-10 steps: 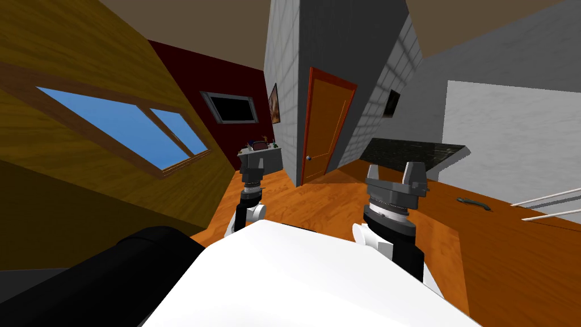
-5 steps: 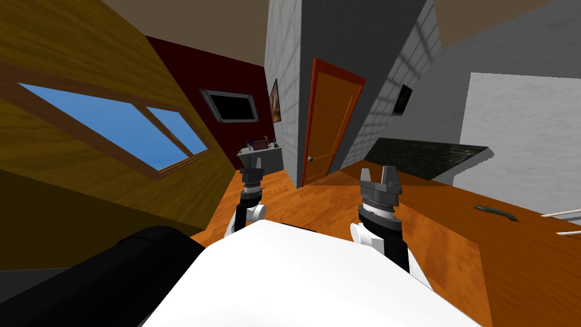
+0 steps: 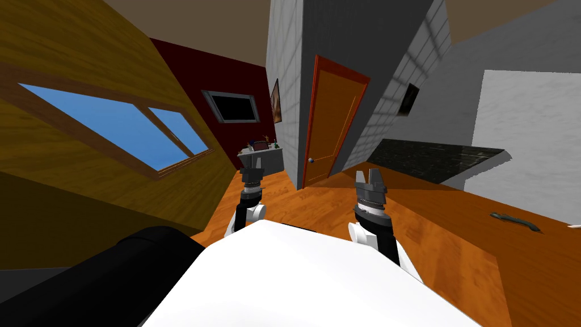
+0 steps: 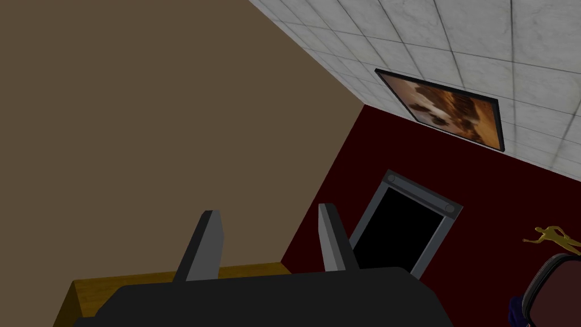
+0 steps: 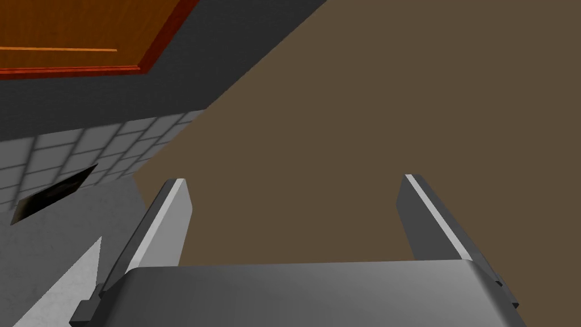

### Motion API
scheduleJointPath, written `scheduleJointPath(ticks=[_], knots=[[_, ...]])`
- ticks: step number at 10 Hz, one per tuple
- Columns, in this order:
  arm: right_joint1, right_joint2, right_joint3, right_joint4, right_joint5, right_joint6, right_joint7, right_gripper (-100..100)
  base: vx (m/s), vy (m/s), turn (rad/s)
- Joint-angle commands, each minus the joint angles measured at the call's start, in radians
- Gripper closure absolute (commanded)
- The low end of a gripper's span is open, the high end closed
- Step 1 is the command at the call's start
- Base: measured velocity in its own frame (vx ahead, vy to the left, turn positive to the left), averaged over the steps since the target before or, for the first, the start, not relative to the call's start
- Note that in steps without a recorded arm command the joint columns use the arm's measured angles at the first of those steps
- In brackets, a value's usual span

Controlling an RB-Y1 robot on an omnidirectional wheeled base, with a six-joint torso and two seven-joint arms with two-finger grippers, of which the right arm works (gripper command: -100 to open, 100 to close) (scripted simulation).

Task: Pull the door open

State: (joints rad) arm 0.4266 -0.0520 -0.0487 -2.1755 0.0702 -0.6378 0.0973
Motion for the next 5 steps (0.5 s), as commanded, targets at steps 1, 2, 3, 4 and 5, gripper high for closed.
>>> scheduleJointPath(ticks=[1, 2, 3, 4, 5], knots=[[-0.002, -0.006, 0.002, 0.029, 0.009, -0.013, 0.022, -100, 0.078, -0.024, 0.039], [-0.006, -0.010, 0.001, 0.047, 0.014, -0.018, 0.035, -100, 0.088, -0.013, 0.039], [-0.011, -0.014, 0.000, 0.067, 0.020, -0.023, 0.049, -100, 0.095, -0.016, 0.053], [-0.015, -0.018, 0.000, 0.088, 0.026, -0.028, 0.064, -100, 0.092, -0.024, 0.047], [-0.020, -0.022, -0.001, 0.108, 0.032, -0.034, 0.078, -100, 0.095, -0.012, 0.048]])
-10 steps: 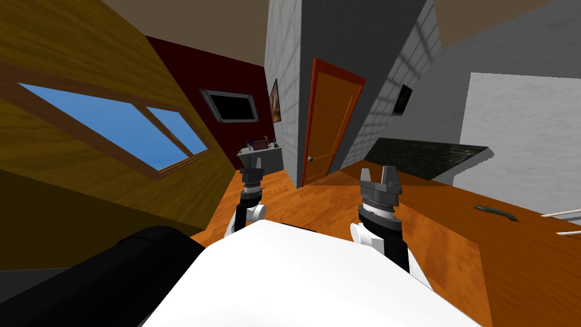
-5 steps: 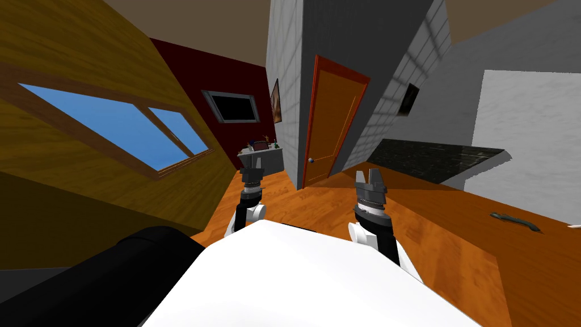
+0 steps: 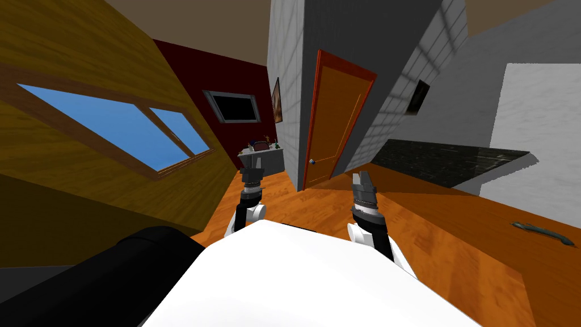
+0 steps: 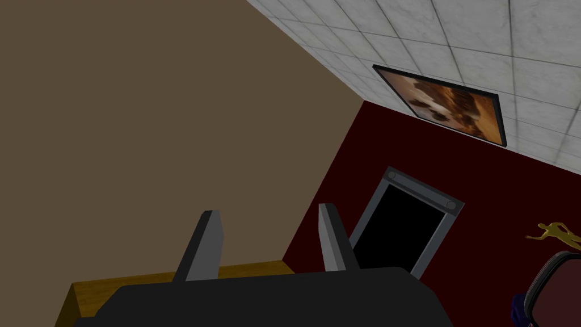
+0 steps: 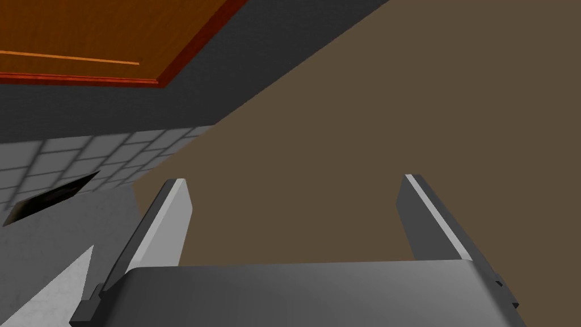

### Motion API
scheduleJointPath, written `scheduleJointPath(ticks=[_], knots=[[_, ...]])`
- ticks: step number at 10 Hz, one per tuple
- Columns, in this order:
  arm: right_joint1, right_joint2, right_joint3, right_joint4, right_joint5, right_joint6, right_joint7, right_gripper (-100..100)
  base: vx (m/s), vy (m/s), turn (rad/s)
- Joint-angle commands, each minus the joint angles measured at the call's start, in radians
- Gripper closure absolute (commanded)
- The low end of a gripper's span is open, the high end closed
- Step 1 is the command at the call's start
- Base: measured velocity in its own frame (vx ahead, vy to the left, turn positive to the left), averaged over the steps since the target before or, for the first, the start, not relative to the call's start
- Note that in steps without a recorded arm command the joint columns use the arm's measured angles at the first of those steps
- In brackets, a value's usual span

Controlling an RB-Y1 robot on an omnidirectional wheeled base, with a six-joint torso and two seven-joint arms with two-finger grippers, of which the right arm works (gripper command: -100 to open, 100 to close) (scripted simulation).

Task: Pull the door open

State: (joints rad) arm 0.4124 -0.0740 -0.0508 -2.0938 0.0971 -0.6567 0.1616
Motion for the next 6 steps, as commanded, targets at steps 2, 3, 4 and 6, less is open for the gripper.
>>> scheduleJointPath(ticks=[2, 3, 4, 6], knots=[[-0.015, -0.008, 0.000, 0.068, 0.017, -0.025, 0.042, -100, 0.093, -0.018, 0.043], [-0.020, -0.012, 0.000, 0.089, 0.023, -0.031, 0.058, -100, 0.083, -0.037, 0.050], [-0.025, -0.017, -0.001, 0.112, 0.030, -0.037, 0.073, -100, 0.085, -0.034, 0.045], [-0.036, -0.025, -0.002, 0.158, 0.043, -0.048, 0.105, -100, 0.099, -0.022, 0.056]])
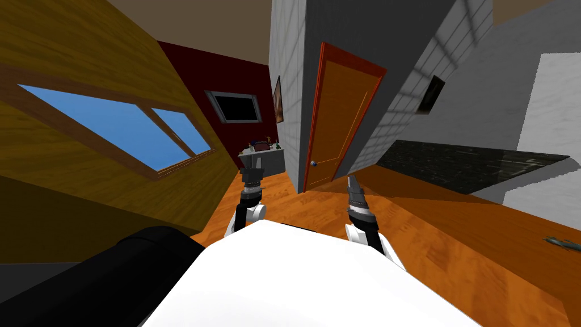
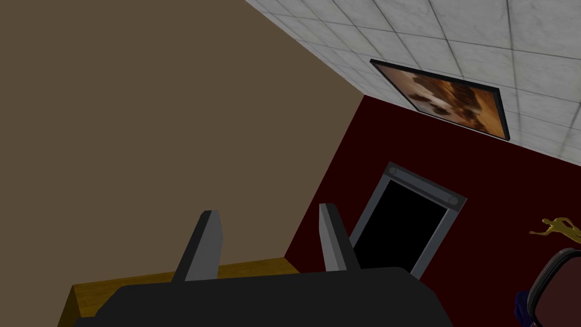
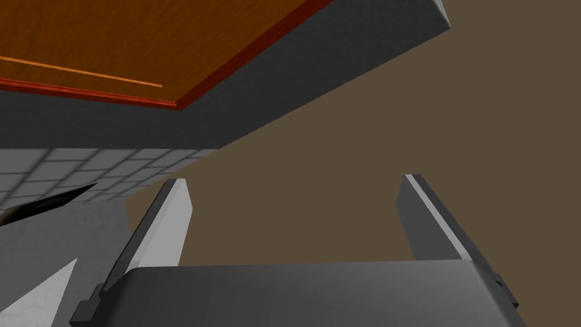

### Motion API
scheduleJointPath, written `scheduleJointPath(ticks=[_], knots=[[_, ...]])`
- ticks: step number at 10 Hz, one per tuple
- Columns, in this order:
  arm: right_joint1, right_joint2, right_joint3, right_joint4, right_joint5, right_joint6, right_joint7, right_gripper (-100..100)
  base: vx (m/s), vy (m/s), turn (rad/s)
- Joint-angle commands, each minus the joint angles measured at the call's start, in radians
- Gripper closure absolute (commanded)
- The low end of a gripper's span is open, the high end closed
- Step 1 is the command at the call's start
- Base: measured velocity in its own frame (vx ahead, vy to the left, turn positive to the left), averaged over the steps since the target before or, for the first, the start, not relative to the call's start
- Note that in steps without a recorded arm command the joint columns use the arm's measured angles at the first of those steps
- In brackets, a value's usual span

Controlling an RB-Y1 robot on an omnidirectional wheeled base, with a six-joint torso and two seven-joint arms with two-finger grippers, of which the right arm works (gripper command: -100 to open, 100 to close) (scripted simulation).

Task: Pull the door open

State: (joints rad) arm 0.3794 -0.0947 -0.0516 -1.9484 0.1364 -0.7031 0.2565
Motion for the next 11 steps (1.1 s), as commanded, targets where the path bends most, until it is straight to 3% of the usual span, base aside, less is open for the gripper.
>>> scheduleJointPath(ticks=[1, 11], knots=[[-0.008, -0.008, -0.002, 0.035, 0.010, -0.008, 0.026, -100, 0.103, -0.029, 0.056], [-0.063, -0.047, -0.009, 0.277, 0.080, -0.069, 0.196, -100, 0.097, -0.030, 0.053]])
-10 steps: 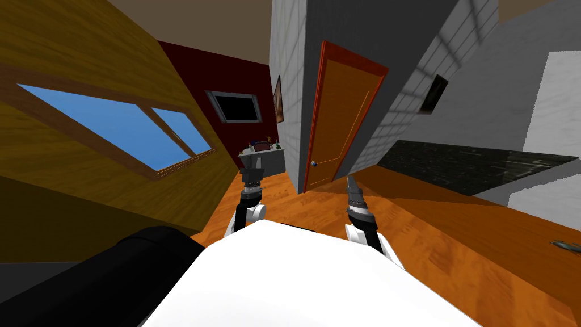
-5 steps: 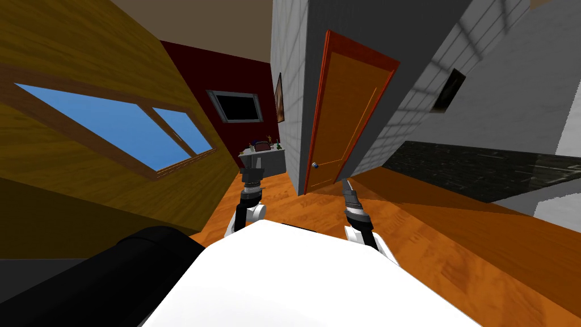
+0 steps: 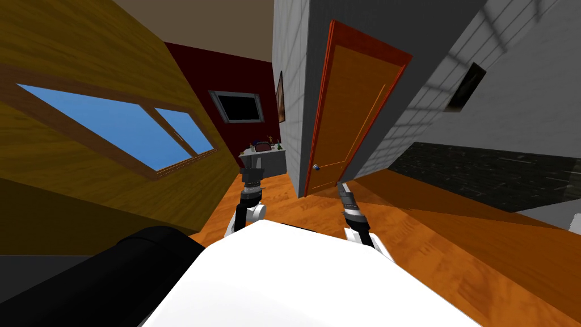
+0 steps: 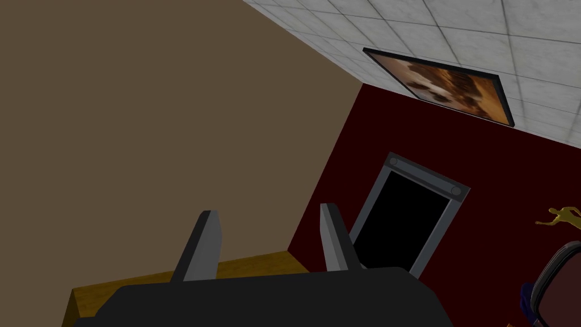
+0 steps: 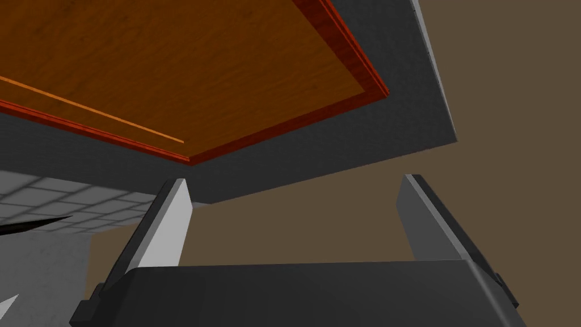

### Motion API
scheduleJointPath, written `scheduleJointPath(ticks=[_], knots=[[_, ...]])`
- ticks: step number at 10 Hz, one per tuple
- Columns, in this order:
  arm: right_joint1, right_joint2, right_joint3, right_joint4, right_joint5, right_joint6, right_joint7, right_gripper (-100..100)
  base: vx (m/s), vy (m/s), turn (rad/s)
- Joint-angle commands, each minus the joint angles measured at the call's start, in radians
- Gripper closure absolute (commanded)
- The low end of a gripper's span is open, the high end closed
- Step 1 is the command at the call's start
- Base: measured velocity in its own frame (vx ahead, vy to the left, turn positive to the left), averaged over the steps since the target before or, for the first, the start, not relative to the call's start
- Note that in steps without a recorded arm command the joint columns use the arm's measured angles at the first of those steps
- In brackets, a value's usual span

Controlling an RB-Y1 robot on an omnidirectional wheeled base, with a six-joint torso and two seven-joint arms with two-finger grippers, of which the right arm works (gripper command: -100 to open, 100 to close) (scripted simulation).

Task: Pull the door open

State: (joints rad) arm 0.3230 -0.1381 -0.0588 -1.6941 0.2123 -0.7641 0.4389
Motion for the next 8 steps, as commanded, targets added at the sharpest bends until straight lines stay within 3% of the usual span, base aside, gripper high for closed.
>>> scheduleJointPath(ticks=[1, 8], knots=[[-0.012, -0.007, -0.003, 0.048, 0.011, -0.015, 0.031, -100, 0.088, -0.036, 0.061], [-0.052, -0.031, -0.007, 0.222, 0.061, -0.059, 0.152, -100, 0.090, -0.036, 0.056]])
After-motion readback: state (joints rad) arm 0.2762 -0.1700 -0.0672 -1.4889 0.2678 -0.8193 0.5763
